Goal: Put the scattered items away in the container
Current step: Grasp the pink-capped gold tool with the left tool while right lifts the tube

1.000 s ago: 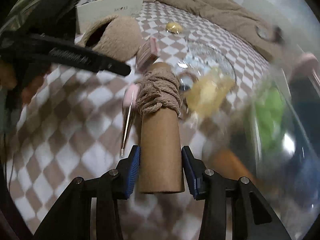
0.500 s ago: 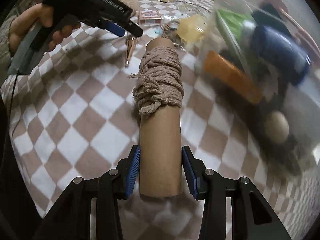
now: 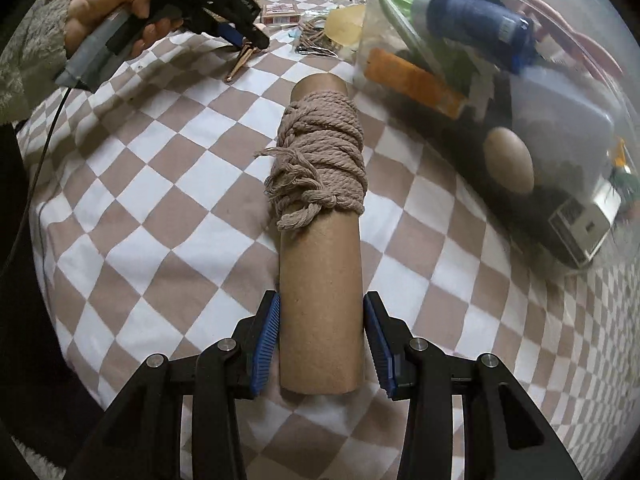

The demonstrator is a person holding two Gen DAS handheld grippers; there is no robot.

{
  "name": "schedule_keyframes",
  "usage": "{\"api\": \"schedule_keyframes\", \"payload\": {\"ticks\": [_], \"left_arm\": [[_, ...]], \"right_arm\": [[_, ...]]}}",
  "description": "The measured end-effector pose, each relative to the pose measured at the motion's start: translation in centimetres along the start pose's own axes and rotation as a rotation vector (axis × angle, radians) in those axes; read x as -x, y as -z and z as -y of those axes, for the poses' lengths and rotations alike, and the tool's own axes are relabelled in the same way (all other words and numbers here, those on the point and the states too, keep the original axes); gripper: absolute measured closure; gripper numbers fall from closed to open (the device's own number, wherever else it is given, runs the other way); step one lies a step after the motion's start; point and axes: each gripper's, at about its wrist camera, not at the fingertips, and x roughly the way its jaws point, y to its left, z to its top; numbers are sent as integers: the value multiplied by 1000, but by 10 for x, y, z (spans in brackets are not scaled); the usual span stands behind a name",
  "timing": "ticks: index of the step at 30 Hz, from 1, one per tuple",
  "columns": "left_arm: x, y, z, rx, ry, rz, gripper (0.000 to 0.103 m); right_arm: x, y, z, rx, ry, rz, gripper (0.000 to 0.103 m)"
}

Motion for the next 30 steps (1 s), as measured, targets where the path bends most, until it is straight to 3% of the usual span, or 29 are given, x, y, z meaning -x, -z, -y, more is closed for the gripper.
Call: {"api": "schedule_keyframes", "payload": {"ticks": [9, 10, 13, 14, 24, 26, 30], "left_arm": [[14, 28, 3, -79, 15, -37, 81], [16, 32, 4, -87, 17, -42, 81], [20, 45, 4, -113, 19, -58, 81], [21, 49, 4, -122, 18, -63, 81], [29, 83, 5, -192, 0, -109, 81], [28, 84, 5, -194, -9, -111, 81], [26, 86, 7, -190, -31, -112, 81]], "right_arm": [[-12, -39, 12, -81, -65, 64, 59], [-13, -44, 12, -80, -68, 71, 56], [-17, -56, 11, -76, -57, 102, 34], [-19, -60, 12, -72, -52, 109, 31], [-41, -81, 20, -157, -89, 127, 33], [-48, -82, 20, -166, -127, 115, 43], [-55, -79, 5, -110, -105, 100, 47]]}}
